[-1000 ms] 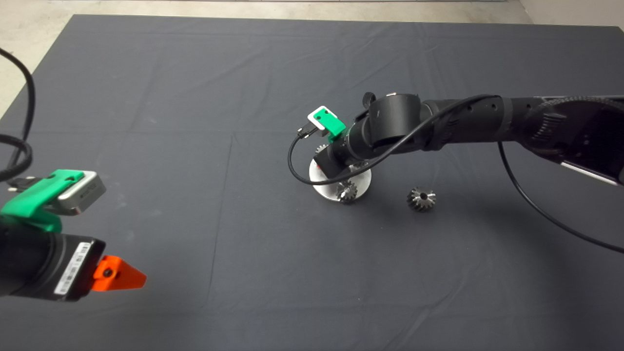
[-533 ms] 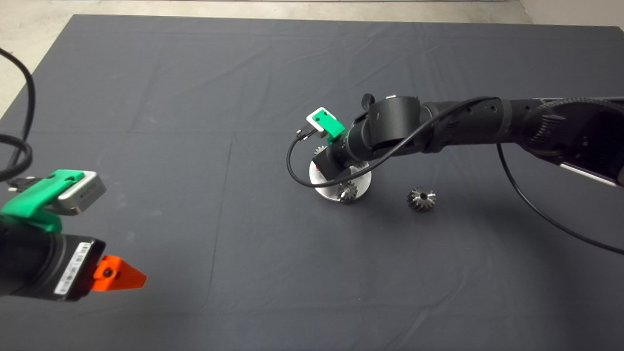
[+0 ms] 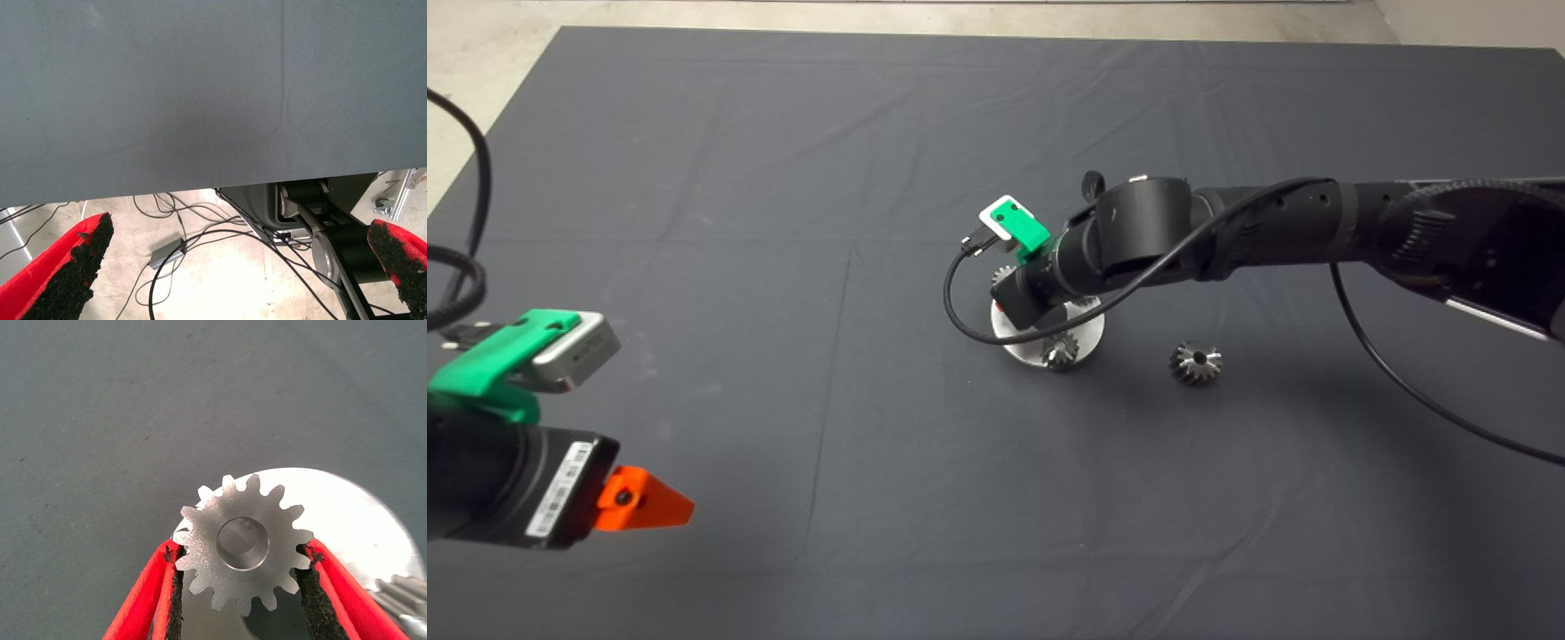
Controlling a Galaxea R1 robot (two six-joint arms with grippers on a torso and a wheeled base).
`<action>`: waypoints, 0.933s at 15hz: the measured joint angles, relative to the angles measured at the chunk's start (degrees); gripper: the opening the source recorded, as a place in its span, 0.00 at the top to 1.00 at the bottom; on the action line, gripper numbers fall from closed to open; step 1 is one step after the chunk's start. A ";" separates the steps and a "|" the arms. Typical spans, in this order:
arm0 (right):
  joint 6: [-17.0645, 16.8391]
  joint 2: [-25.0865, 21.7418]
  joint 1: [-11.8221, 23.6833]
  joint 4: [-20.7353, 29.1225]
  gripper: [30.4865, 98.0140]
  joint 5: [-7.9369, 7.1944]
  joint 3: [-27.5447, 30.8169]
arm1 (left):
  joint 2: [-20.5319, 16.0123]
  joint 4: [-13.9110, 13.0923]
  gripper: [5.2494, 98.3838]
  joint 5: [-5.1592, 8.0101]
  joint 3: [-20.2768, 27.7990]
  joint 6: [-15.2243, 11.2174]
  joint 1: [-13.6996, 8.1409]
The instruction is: Remove an incorrectly installed larger gear and replace it with the correct smaller gear
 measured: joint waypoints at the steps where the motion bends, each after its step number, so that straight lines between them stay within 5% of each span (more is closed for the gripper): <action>1: -0.02 0.18 -0.35 -0.46 0.87 0.06 0.00 | 0.02 0.00 0.00 0.02 0.00 0.00 0.00; 14: -0.02 -0.22 -0.38 -2.84 0.88 -0.16 -0.41 | 0.02 0.00 0.00 0.00 0.00 0.00 0.00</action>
